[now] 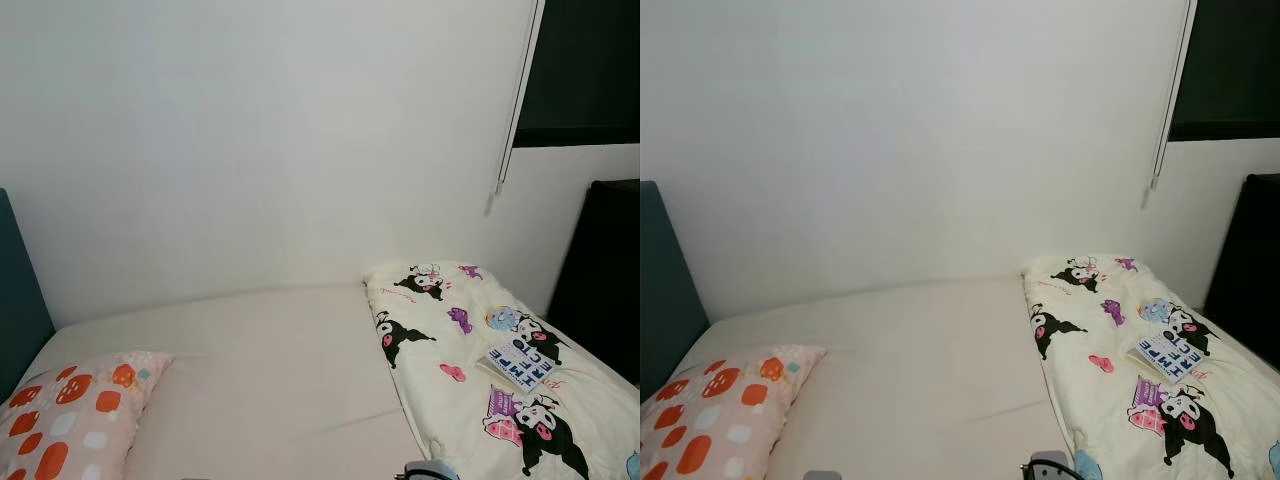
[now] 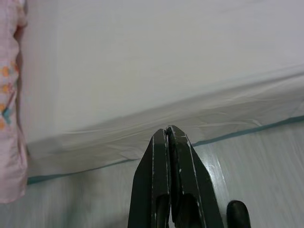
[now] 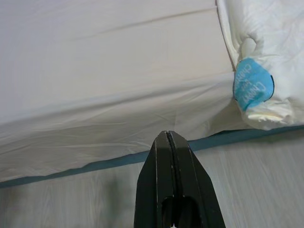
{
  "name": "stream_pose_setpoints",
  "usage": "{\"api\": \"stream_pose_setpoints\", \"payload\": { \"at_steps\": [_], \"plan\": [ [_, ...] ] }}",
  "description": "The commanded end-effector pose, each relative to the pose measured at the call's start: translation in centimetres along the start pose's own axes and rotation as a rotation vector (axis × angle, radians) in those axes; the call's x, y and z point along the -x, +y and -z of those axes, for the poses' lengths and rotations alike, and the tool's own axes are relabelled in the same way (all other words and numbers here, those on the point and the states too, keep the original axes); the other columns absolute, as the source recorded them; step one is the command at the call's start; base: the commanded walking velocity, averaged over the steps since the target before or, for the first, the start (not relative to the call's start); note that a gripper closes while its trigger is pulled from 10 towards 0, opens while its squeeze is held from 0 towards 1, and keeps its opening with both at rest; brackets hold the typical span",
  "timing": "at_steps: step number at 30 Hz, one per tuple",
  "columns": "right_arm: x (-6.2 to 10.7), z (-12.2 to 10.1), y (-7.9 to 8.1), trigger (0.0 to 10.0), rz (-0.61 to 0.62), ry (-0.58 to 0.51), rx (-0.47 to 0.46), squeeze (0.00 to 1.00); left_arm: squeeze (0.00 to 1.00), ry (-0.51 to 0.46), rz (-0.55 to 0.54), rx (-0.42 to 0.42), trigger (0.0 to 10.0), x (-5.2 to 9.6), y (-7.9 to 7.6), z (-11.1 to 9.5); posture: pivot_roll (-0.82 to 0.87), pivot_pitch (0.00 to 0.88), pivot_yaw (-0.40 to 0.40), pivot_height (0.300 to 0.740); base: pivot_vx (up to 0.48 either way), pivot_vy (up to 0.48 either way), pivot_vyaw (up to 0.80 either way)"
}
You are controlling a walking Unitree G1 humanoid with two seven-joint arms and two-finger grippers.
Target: Clean up the room
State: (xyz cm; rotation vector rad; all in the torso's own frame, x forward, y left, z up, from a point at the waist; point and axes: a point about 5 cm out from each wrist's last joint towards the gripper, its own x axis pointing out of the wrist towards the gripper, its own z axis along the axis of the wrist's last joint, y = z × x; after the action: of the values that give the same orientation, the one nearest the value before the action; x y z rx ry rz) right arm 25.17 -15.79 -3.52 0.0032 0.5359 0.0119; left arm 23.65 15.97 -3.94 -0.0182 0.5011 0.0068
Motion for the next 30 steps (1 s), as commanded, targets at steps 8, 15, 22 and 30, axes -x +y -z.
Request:
{"api": "stream_pose_setpoints", "payload": {
  "at_steps": [8, 15, 22, 30],
  "plan": [
    [0.1, -0.1, -0.2, 10.0, 0.028, -0.034, -0.017, 0.00, 0.00, -0.009, 0.025, -0.032, 10.0, 0.0, -0.1, -0.2, 0.01, 0.000, -0.004, 0.740, 0.000, 0.000, 0.00],
    [-0.3, -1.0, -0.2, 10.0, 0.016, -0.044, -0.005, 0.00, 0.00, -0.021, 0.026, -0.048, 10.0, -0.4, -0.1, -0.9, 0.00, 0.000, -0.008, 0.740, 0.000, 0.000, 0.00],
    [-0.3, -1.0, -0.3, 10.0, 0.020, -0.037, -0.007, 0.00, 0.00, -0.049, 0.025, -0.057, 10.0, -0.8, -0.1, -1.8, 0.00, 0.018, -0.014, 0.740, 0.000, 0.000, 0.00],
    [-0.2, -0.6, -0.1, 10.0, 0.027, -0.020, -0.010, 0.00, 0.00, -0.046, 0.019, -0.029, 10.0, -0.7, -0.1, -1.7, 0.00, 0.033, -0.001, 0.740, 0.000, 0.000, 0.00]
  ]
}}
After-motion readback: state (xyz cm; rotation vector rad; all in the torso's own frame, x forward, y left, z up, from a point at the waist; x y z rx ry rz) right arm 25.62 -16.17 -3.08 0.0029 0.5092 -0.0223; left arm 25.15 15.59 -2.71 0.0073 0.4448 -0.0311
